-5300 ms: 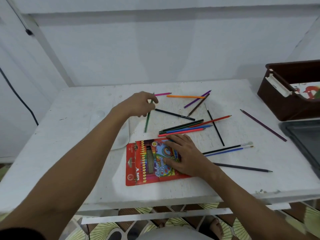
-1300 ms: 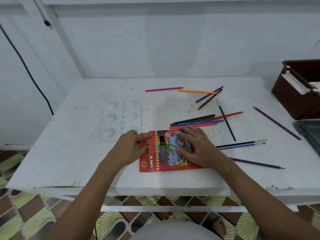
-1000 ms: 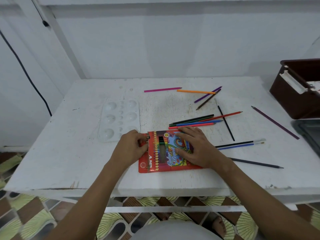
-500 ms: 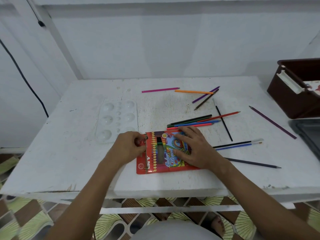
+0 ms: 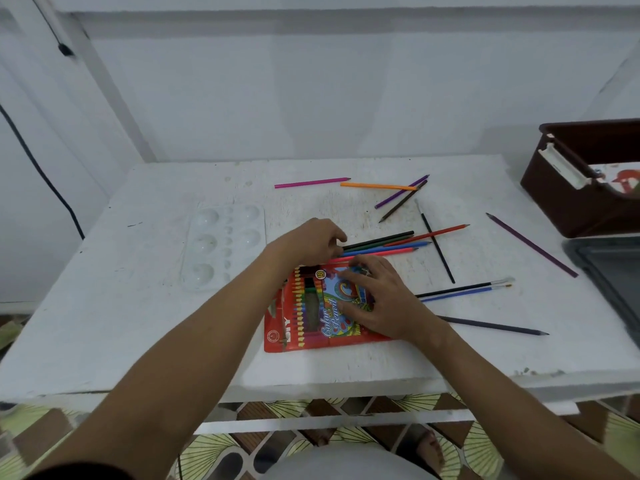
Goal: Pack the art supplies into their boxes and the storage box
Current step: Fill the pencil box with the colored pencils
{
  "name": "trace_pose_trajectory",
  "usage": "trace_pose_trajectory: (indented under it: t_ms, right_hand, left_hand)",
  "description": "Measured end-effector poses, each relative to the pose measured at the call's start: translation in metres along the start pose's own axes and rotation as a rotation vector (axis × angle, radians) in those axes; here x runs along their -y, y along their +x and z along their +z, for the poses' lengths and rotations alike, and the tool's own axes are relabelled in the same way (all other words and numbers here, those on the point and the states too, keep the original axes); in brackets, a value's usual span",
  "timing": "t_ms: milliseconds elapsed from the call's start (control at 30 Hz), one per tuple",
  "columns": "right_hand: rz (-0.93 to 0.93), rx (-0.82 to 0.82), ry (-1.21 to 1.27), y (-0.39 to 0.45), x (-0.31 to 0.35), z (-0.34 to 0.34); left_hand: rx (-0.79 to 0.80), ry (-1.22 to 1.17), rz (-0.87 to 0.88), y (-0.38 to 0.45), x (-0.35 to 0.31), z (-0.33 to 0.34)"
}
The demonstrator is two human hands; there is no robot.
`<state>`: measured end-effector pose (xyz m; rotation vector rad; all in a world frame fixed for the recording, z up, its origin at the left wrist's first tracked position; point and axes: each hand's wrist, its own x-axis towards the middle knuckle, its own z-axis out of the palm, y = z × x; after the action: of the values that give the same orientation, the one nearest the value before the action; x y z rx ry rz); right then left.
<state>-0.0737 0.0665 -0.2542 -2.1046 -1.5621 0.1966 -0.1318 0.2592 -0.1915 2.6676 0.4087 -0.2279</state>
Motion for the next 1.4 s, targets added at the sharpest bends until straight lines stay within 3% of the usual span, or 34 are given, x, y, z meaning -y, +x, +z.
trace_pose_trajectory:
  t_ms: [300,400,567,667,800,1000,1400]
  right_hand:
    - [0.02,0.01,0.023,-0.001,-0.003,0.001]
    - [0.031,0.021,0.033,-0.001,-0.003,0.001]
    - [0.04,0.027,0.054,-0.001,-0.003,0.001]
    - [0.045,0.028,0.053,-0.002,-0.002,0.001]
    - [0.05,0.037,0.059,-0.002,-0.001,-0.001]
    - [0.056,0.038,0.054,-0.002,-0.001,-0.001]
    - [0.054,0.037,0.044,0.0,-0.004,0.001]
  left_hand:
    - [0.103,-0.009,-0.094,-0.005,0.021,-0.011]
    - [-0.026,-0.1,-0.114,-0.018,0.024,-0.029]
    - [-0.467,-0.575,-0.06,-0.037,0.006,-0.081]
    - [-0.572,-0.545,0.014,-0.026,-0.012,-0.099]
    - [-0.412,-0.177,0.084,0.008,-0.033,-0.087]
    - [-0.032,0.003,0.04,0.052,-0.04,-0.025]
    - [0.023,0.062,0.074,0.057,-0.037,0.004]
